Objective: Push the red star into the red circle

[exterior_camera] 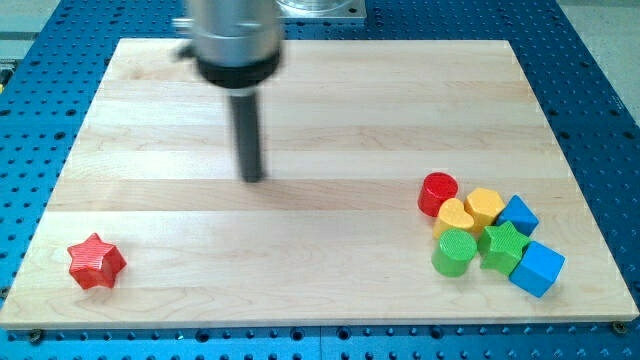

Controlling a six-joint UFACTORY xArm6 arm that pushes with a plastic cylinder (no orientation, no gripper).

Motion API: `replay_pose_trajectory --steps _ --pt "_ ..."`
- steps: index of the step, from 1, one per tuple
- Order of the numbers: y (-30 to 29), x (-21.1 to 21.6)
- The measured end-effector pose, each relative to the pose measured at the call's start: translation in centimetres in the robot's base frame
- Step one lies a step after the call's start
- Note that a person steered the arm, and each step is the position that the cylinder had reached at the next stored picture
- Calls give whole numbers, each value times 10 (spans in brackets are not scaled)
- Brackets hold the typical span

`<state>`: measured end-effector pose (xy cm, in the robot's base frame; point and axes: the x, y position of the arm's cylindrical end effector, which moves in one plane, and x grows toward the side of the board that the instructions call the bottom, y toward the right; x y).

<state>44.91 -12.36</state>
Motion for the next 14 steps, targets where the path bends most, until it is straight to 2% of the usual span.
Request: replay_pose_trajectory --steps 1,2,3,4,6,7,8,10,11,12,13,14 --pt "-121 10" --pt "-181 69" --pt "-178 111" --pt "-146 136" --pt "12 81" --pt "78 77" --pt "105 77" --pt "104 66" --pt "27 35" --pt "-57 63" --pt "-53 119" --pt "13 129"
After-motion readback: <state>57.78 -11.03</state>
